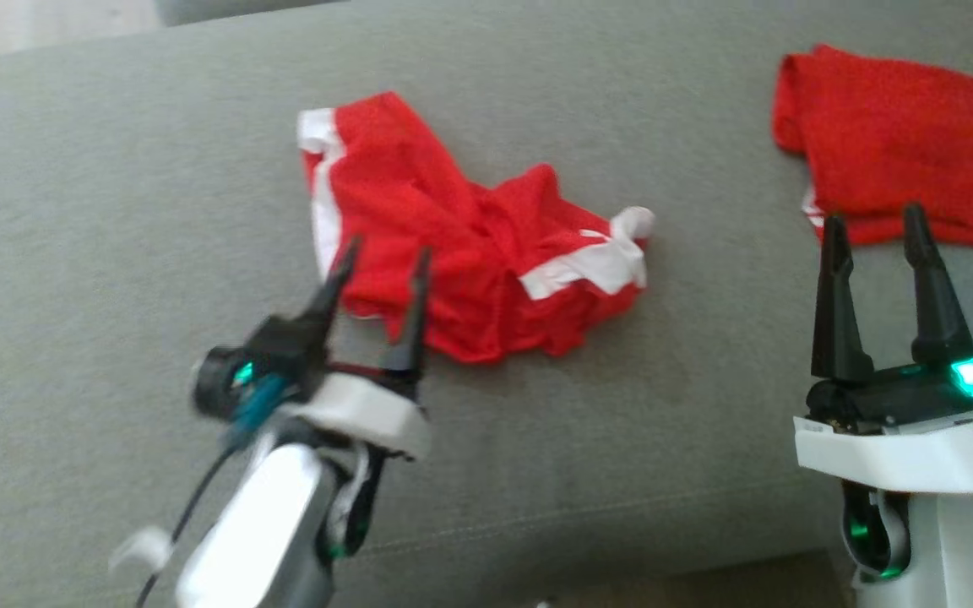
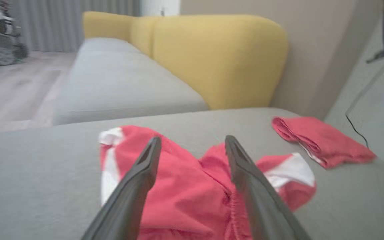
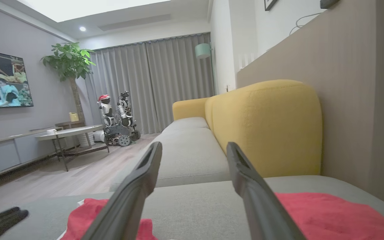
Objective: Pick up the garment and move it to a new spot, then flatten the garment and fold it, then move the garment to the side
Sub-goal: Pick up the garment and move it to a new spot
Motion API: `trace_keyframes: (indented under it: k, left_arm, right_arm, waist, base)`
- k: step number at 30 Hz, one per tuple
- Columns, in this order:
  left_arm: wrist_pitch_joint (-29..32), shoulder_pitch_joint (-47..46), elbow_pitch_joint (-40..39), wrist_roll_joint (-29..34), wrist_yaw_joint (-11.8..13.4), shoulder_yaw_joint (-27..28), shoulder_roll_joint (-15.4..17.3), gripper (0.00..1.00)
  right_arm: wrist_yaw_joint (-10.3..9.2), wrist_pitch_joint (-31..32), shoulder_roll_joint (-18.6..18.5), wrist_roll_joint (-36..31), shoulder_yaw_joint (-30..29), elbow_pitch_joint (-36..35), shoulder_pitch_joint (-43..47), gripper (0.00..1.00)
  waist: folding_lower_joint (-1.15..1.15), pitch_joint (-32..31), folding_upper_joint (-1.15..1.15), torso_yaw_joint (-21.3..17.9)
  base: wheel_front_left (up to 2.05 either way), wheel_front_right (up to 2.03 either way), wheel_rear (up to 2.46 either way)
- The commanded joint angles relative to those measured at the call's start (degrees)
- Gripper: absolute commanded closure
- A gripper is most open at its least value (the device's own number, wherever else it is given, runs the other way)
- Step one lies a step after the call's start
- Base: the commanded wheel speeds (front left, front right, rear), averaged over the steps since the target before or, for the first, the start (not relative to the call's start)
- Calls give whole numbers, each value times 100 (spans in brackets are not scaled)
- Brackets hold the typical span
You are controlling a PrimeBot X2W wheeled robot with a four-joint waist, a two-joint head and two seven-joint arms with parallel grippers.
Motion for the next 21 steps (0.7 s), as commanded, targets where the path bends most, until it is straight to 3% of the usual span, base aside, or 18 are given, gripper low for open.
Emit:
trace_keyframes:
  k: [1,3,5,12,21]
  left_arm:
    - [-69,182,-650,43,189,537,50,0]
    - [-70,749,-1406,368,444,1066,27,0]
    - [-70,1111,-1767,539,524,1346,-18,0]
    - [-70,1931,-2401,1292,707,1588,-116,0]
    - [-71,2502,-2127,1453,537,1569,-212,0]
  right_arm:
    - [25,-24,21,41,89,-161,-7,0]
    - [25,-24,22,27,0,-128,81,0]
    - [25,-24,22,-31,-40,-108,153,0]
    - [25,-24,22,-139,-355,-182,642,0]
    - [25,-24,22,-131,-510,-81,1286,0]
  waist:
    - [0,-191,0,367]
    - [0,-299,0,592]
    - [0,-363,0,711]
    - [0,-683,0,1050]
    - [0,-934,0,1362]
  base:
    - [0,0,0]
    - [0,0,0]
    - [0,0,0]
    - [0,0,0]
    - [0,0,0]
